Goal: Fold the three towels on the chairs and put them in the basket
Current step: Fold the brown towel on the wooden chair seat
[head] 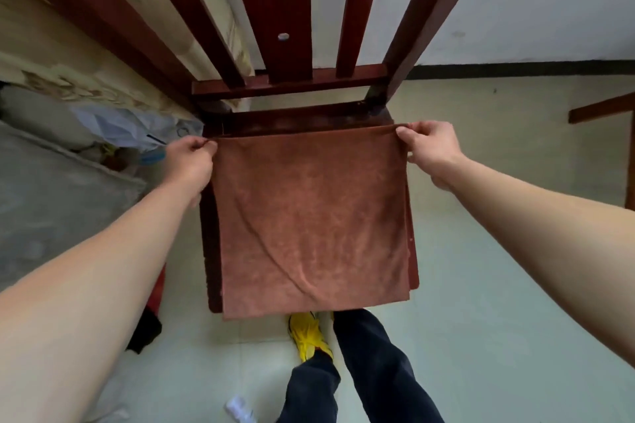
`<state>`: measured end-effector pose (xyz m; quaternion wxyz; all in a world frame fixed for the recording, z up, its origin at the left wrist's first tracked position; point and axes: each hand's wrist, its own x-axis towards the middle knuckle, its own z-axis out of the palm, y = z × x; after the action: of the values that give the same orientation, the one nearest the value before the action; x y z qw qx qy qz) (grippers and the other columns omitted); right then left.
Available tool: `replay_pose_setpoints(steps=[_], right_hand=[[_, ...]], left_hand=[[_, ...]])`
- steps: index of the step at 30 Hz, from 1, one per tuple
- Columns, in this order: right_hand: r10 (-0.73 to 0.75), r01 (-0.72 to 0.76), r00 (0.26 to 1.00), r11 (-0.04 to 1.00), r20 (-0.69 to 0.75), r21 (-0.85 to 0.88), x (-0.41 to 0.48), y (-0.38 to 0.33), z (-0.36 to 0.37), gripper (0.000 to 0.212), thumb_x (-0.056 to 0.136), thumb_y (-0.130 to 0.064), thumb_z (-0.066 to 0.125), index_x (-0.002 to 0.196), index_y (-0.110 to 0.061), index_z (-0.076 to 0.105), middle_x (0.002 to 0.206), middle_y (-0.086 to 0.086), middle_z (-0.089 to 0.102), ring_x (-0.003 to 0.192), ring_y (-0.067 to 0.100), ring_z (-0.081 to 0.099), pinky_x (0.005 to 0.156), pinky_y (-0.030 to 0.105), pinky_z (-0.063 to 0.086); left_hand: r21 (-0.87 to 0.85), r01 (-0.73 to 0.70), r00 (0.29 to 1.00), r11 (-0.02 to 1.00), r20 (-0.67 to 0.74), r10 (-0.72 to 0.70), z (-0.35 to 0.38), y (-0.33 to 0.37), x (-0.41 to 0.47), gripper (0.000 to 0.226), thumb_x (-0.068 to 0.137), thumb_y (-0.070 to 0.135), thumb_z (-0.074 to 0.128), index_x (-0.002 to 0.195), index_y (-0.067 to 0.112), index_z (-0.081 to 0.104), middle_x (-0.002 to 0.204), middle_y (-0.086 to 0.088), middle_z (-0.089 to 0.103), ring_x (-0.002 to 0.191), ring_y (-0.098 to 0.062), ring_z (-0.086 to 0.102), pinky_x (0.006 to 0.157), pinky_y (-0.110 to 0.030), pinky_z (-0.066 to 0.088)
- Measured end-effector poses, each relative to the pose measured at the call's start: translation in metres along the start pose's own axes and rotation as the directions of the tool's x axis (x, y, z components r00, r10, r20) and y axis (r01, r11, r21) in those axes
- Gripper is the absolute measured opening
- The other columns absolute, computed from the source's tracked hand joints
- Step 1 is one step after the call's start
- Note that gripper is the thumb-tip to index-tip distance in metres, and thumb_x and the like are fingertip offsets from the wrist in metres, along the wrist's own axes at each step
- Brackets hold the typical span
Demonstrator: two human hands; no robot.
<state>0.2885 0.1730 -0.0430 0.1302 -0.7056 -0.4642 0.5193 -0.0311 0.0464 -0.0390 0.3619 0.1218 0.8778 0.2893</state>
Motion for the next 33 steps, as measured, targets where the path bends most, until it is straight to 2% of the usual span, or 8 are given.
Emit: replay_pose_setpoints(steps=[4, 12, 16, 23, 26, 29, 31, 33], right_hand=[[0.029, -0.030, 0.999, 0.999, 0.030, 0.036, 0.021, 0.004, 0.011, 0.014, 0.096, -0.021, 0.058, 0.086, -0.012, 0.062, 0.078, 0.004, 0.063, 0.067, 0.015, 0.059, 0.066, 0.033, 0.056], [0.009, -0.017, 0.996, 0.996, -0.083, -0.093, 0.053, 0.015, 0.020, 0.014, 0.092, -0.030, 0.061, 0.086, -0.019, 0.065, 0.084, 0.001, 0.067, 0.081, 0.021, 0.066, 0.077, 0.039, 0.058], [-0.044, 0.020, 0.991, 0.981, -0.125, -0.192, 0.061, 0.018, 0.023, 0.017, 0.090, -0.033, 0.062, 0.093, -0.019, 0.069, 0.092, 0.001, 0.070, 0.089, 0.023, 0.067, 0.085, 0.040, 0.056], [-0.078, -0.010, 0.976, 0.917, -0.203, -0.400, 0.067, 0.011, 0.028, 0.020, 0.085, -0.040, 0.067, 0.083, -0.021, 0.061, 0.087, 0.002, 0.067, 0.089, 0.027, 0.066, 0.084, 0.039, 0.054], [-0.034, -0.042, 0.981, 0.924, -0.191, -0.379, 0.054, 0.012, 0.020, 0.034, 0.079, -0.050, 0.068, 0.095, -0.021, 0.060, 0.095, 0.004, 0.068, 0.089, 0.026, 0.067, 0.084, 0.040, 0.055], [-0.011, -0.063, 0.982, 0.924, -0.190, -0.378, 0.022, 0.024, 0.013, 0.041, 0.080, -0.050, 0.068, 0.109, -0.022, 0.061, 0.096, -0.001, 0.067, 0.094, 0.023, 0.065, 0.088, 0.037, 0.053], [0.017, -0.081, 0.982, 0.935, -0.186, -0.344, -0.011, 0.037, 0.011, 0.032, 0.081, -0.045, 0.068, 0.103, -0.022, 0.064, 0.088, -0.004, 0.065, 0.093, 0.022, 0.065, 0.085, 0.035, 0.053], [0.071, -0.124, 0.981, 0.948, -0.183, -0.294, -0.043, 0.059, 0.011, 0.021, 0.081, -0.039, 0.069, 0.091, -0.022, 0.064, 0.082, -0.004, 0.066, 0.088, 0.023, 0.065, 0.081, 0.035, 0.053]], left_hand=[[-0.078, 0.077, 0.997, 0.994, 0.021, -0.076, 0.019, -0.003, 0.017, 0.026, 0.095, 0.016, 0.055, 0.069, 0.021, 0.057, 0.076, -0.003, 0.061, 0.077, -0.022, 0.061, 0.085, -0.041, 0.053], [-0.073, 0.102, 0.994, 0.992, -0.035, -0.105, 0.035, -0.003, 0.038, 0.018, 0.096, 0.021, 0.055, 0.078, 0.022, 0.060, 0.094, -0.006, 0.065, 0.091, -0.023, 0.063, 0.087, -0.038, 0.054], [-0.016, 0.091, 0.988, 0.996, -0.122, -0.092, 0.042, -0.003, 0.048, 0.009, 0.092, 0.026, 0.060, 0.088, 0.019, 0.063, 0.096, -0.006, 0.066, 0.092, -0.024, 0.064, 0.088, -0.037, 0.055], [0.101, 0.120, 0.955, 0.988, -0.285, -0.087, 0.051, 0.001, 0.054, 0.025, 0.084, 0.037, 0.068, 0.094, 0.016, 0.060, 0.109, -0.008, 0.066, 0.101, -0.026, 0.062, 0.087, -0.031, 0.049], [0.119, 0.131, 0.952, 0.984, -0.293, -0.091, 0.040, 0.000, 0.039, 0.037, 0.082, 0.040, 0.070, 0.106, 0.013, 0.061, 0.113, -0.007, 0.064, 0.104, -0.026, 0.061, 0.086, -0.031, 0.047], [0.197, 0.088, 0.960, 0.976, -0.279, -0.030, 0.023, -0.016, 0.013, 0.035, 0.083, 0.036, 0.070, 0.106, 0.011, 0.063, 0.112, -0.010, 0.066, 0.105, -0.028, 0.062, 0.087, -0.031, 0.045], [0.255, 0.050, 0.976, 0.966, -0.217, 0.006, 0.011, -0.032, -0.016, 0.029, 0.084, 0.030, 0.070, 0.102, 0.008, 0.066, 0.109, -0.015, 0.068, 0.103, -0.033, 0.063, 0.086, -0.033, 0.045], [0.289, 0.080, 0.984, 0.954, -0.173, -0.031, 0.003, -0.054, -0.047, 0.025, 0.085, 0.027, 0.070, 0.099, 0.006, 0.067, 0.108, -0.017, 0.068, 0.104, -0.035, 0.061, 0.087, -0.033, 0.044]])
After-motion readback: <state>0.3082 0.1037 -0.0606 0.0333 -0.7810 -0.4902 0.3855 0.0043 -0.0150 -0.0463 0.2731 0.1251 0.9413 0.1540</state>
